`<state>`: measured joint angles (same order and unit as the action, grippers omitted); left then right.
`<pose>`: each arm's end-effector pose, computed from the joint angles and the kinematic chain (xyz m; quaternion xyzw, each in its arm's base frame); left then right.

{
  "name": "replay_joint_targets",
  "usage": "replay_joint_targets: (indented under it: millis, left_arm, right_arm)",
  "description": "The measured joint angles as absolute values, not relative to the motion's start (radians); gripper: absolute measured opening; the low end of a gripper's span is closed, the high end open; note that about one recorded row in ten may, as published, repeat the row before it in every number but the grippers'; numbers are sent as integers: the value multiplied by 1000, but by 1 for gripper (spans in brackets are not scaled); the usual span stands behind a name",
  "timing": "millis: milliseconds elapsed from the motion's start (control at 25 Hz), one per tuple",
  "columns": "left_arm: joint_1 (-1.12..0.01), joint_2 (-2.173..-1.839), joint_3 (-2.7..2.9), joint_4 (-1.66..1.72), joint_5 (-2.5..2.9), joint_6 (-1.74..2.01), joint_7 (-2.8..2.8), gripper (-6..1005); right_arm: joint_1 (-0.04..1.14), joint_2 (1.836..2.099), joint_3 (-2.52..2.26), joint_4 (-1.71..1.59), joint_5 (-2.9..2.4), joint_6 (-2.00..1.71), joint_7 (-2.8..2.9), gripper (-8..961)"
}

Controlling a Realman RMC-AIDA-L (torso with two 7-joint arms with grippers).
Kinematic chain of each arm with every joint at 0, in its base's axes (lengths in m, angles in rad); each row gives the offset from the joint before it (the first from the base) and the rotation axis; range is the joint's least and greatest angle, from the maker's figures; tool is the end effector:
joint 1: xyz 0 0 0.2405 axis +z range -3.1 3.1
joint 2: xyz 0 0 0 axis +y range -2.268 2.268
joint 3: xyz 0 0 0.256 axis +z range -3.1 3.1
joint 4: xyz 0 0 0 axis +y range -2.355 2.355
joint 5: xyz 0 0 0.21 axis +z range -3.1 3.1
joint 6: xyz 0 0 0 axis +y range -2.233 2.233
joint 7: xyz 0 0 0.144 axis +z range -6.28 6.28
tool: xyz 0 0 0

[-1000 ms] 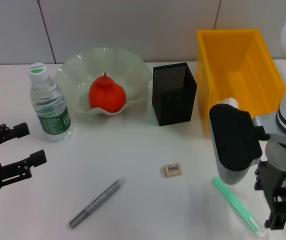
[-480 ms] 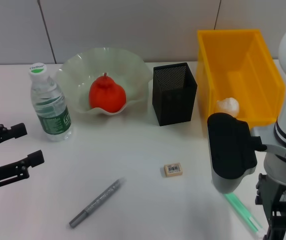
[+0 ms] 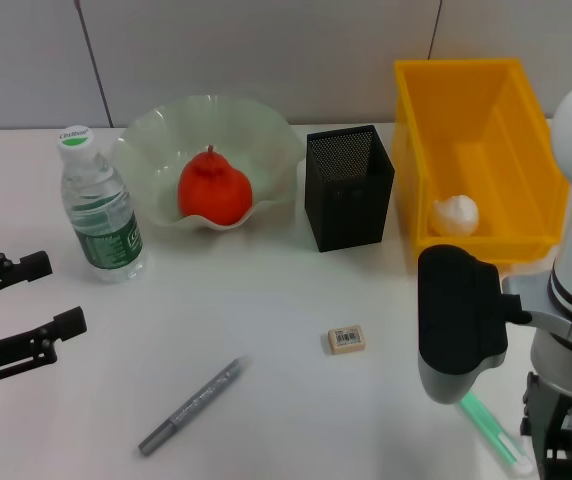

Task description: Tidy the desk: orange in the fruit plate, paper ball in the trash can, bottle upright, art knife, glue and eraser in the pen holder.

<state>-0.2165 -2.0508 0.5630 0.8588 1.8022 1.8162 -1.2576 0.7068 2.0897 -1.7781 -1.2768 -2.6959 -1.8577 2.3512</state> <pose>-0.3142 0.2478 0.0776 -0.9044 -0.1769 -0.3101 0.2337 0.1764 0.2965 -0.0430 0.8966 -0.1011 0.4305 0.0227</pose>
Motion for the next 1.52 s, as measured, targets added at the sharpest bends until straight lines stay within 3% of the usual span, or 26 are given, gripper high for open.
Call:
replay_joint_targets:
  millis: [1520]
  left_arm:
    - [-198,-2051,551,859,1799,1818,-1256,818]
  right_arm:
    - [698,2086,-1778,-1276,-2655,-1868,2347,841]
